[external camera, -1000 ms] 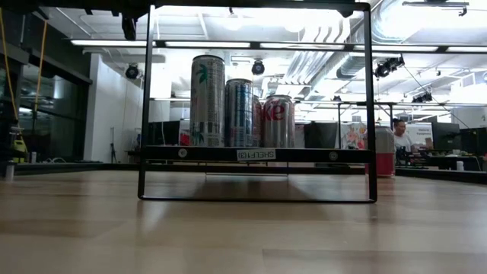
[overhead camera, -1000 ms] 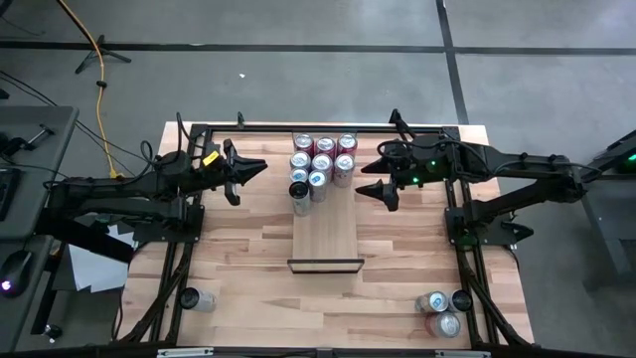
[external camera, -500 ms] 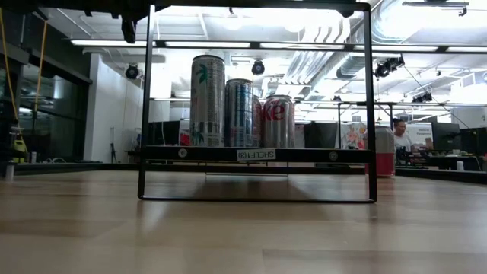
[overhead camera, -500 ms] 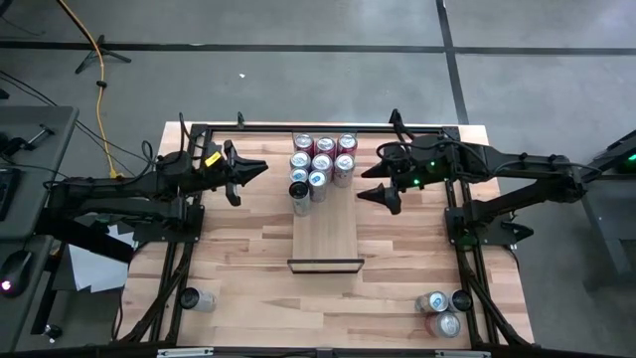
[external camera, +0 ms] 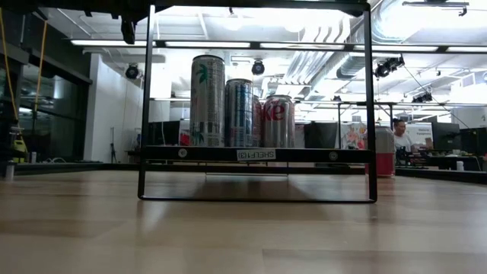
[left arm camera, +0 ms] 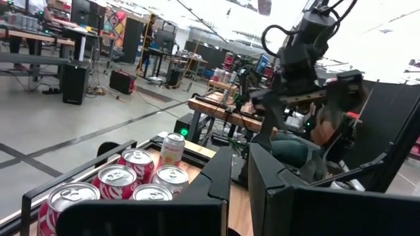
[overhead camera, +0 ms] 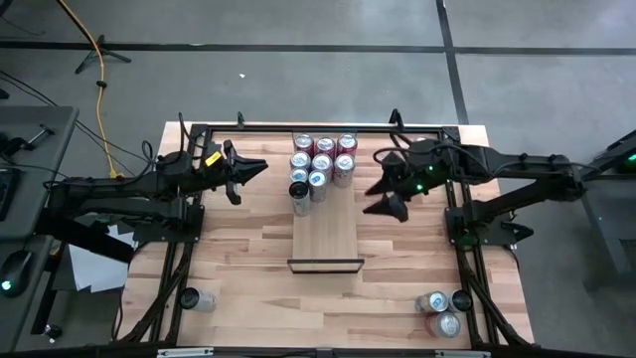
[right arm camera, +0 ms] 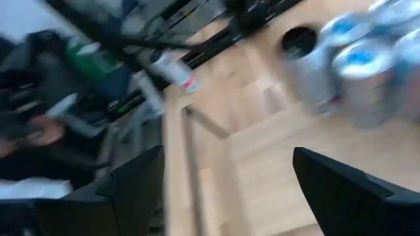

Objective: Place canned beverage on shelf
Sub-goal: Put the blue soda can on the shelf aligned with the other blue soda cans

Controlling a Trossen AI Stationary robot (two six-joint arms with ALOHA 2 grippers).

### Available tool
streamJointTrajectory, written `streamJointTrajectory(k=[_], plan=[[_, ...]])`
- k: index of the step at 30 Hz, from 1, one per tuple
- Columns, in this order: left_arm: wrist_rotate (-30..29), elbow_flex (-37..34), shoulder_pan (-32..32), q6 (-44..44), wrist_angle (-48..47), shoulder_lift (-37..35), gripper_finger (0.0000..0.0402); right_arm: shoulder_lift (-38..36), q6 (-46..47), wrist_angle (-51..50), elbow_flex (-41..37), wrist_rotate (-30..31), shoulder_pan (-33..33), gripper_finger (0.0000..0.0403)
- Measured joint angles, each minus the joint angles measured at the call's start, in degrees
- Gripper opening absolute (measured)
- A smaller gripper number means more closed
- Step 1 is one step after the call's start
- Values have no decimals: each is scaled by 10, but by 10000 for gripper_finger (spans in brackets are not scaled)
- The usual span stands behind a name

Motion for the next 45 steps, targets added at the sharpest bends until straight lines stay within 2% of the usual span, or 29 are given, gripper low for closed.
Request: streamJointTrajectory(k=[3, 5, 12, 18, 27, 36, 45], plan=[[0, 0, 0, 0, 0, 0, 0, 1, 38, -14, 8, -43, 28, 321], [0, 0, 0, 0, 0, 0, 0, 8, 59, -47, 30, -47, 57, 321], [0, 0, 0, 0, 1, 0, 0, 64, 81, -275, 114, 10, 176, 321], [0, 0, 0, 0, 1, 0, 0, 115, 178, -358, 104, 26, 279, 321], [0, 0, 0, 0, 1, 0, 0, 184, 283, -366, 39, 33, 395, 321], [0, 0, 0, 0, 0, 0, 0, 211, 328, -349, 30, 26, 442, 321], [0, 0, 0, 0, -1, 0, 0, 254, 344, -331, 30, -5, 478, 321]])
